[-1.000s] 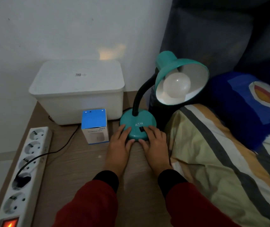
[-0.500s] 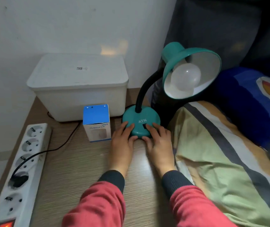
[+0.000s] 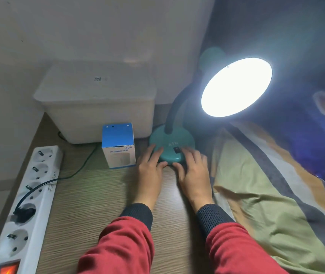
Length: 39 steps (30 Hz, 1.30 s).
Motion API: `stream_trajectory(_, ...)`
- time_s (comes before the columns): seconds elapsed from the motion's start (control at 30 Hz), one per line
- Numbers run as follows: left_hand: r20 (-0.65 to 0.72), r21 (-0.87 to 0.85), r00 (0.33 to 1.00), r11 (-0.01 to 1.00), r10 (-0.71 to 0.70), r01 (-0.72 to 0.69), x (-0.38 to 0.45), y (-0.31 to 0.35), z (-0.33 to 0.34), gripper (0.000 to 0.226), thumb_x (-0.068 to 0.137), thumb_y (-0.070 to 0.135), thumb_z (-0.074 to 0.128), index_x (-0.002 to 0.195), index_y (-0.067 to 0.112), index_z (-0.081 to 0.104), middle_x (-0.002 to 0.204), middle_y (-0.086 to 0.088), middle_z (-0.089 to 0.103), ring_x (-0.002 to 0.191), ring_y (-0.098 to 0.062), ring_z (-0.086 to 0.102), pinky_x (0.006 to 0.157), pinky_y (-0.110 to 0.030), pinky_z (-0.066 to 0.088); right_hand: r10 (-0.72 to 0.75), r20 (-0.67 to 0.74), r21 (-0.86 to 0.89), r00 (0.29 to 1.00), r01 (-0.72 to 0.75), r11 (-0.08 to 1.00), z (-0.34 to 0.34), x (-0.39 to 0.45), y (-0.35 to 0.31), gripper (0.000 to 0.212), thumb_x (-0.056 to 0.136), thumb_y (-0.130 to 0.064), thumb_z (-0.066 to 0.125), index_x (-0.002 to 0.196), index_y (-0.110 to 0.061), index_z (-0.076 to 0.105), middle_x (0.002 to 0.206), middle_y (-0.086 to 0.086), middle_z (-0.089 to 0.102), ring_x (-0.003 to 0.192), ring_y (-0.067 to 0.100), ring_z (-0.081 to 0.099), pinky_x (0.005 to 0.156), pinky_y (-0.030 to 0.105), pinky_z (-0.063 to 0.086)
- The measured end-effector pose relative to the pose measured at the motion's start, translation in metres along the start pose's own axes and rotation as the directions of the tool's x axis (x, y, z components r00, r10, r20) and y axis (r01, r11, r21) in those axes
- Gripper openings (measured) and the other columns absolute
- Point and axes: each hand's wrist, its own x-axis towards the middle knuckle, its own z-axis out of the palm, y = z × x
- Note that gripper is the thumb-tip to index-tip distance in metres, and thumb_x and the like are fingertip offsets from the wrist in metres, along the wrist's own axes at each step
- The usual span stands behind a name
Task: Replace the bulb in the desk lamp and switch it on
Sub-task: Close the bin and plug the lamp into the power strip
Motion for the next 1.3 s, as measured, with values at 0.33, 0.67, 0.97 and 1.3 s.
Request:
stream_trajectory(0.33,-0.015,-0.006,0.999,1.000,0.030,-0.030,-0.0005,-0.0009,0.0010,0.039,0.074,0.004,0.074,0.112,0.007,0.068,0.128,-0.013,0.060,0.109,-0.035,0.060,0.099,-0.030,0.040,-0.006,-0.010,-0.020,1.000,0.006,1.000,-0.0005,0.0004,-0.0015,0.043,0.084,-0.030,0.062,0.122,-0.011,0.060,0.117,0.008,0.062,0.100,0.031,0.054,0.088,0.030,0.046)
stream_trajectory(0.67,-0.020,0.004,0.999,0.999,0.049,-0.049,-0.0004,-0.0025,0.0014,0.040,0.072,0.003,0.075,0.112,0.006,0.068,0.125,-0.015,0.062,0.104,-0.037,0.062,0.095,-0.037,0.046,-0.004,0.013,-0.030,1.000,0.005,1.000,0.0000,0.0008,-0.0014,0.043,0.083,-0.027,0.067,0.122,-0.010,0.060,0.118,0.009,0.062,0.102,0.031,0.054,0.089,0.033,0.048)
stream_trajectory(0.97,-0.019,0.016,0.999,0.999,0.046,-0.046,-0.0005,-0.0021,0.0010,0.040,0.072,0.004,0.076,0.112,0.007,0.068,0.125,-0.013,0.062,0.104,-0.036,0.062,0.093,-0.037,0.048,-0.001,0.021,-0.039,1.000,0.002,0.999,-0.0024,0.0010,-0.0030,0.050,0.085,-0.041,0.046,0.123,-0.012,0.059,0.118,0.007,0.062,0.102,0.029,0.053,0.089,0.027,0.043)
stream_trajectory(1.3,-0.007,0.012,0.999,0.999,0.048,-0.048,-0.0006,-0.0021,0.0011,0.040,0.071,0.004,0.077,0.110,0.006,0.068,0.123,-0.016,0.063,0.103,-0.037,0.063,0.092,-0.038,0.049,-0.016,0.042,-0.057,0.999,0.019,0.998,-0.0031,0.0014,-0.0037,0.042,0.085,-0.039,0.047,0.121,-0.019,0.058,0.116,0.007,0.061,0.099,0.030,0.053,0.083,0.036,0.051)
